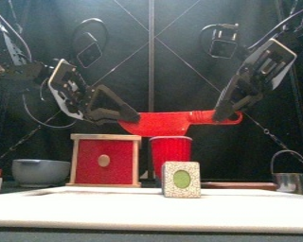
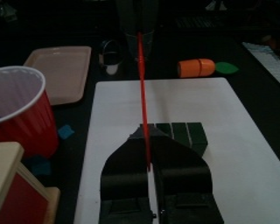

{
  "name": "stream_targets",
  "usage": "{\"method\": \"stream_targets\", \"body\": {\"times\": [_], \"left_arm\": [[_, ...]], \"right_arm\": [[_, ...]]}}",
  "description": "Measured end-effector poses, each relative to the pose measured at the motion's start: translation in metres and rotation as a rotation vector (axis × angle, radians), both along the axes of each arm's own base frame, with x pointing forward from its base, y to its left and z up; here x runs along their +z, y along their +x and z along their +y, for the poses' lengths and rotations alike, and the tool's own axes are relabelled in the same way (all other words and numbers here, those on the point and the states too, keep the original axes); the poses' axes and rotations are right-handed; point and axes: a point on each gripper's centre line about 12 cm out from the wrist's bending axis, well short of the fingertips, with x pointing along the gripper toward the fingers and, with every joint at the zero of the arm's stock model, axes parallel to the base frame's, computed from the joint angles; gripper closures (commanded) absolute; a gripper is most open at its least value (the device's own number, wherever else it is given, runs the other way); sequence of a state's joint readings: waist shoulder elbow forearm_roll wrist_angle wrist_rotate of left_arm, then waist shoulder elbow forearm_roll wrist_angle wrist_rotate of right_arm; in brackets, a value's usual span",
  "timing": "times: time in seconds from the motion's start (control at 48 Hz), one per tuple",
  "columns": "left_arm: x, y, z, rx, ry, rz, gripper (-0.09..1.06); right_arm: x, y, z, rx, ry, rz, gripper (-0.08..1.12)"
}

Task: Cut the sushi into 4 pieces with the knife
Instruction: Cut the sushi into 4 pieces

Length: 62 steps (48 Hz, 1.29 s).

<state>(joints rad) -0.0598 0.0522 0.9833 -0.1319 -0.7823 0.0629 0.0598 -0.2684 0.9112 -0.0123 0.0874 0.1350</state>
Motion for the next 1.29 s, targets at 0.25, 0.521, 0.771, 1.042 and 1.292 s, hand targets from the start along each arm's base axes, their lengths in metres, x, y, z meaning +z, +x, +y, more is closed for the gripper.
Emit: {"method": "stream_targets", "body": {"times": [0.25,0.521,0.771,1.042,1.292], "left_arm": [[-0.004,-0.001,-0.006,0.012,-0.025,0.018,0.79],[-0.018,0.006,-0.008,0.01,-0.022,0.055,0.79],[-0.028,0.014,-0.008,0.011,-0.017,0.075,0.79],[-0.034,0.014,-0.008,0.012,-0.018,0.1,0.79],[-0.043,0.017,-0.009,0.009,-0.02,0.143,0.79]], "right_arm": [[-0.012,0.014,0.005,0.013,-0.009,0.119,0.92],[-0.018,0.016,0.007,0.026,-0.027,0.203,0.92],[-0.02,0.013,0.006,0.035,-0.046,0.224,0.92],[-0.021,0.013,0.006,0.042,-0.054,0.225,0.92],[-0.02,0.013,0.007,0.034,-0.04,0.223,0.93]]}}
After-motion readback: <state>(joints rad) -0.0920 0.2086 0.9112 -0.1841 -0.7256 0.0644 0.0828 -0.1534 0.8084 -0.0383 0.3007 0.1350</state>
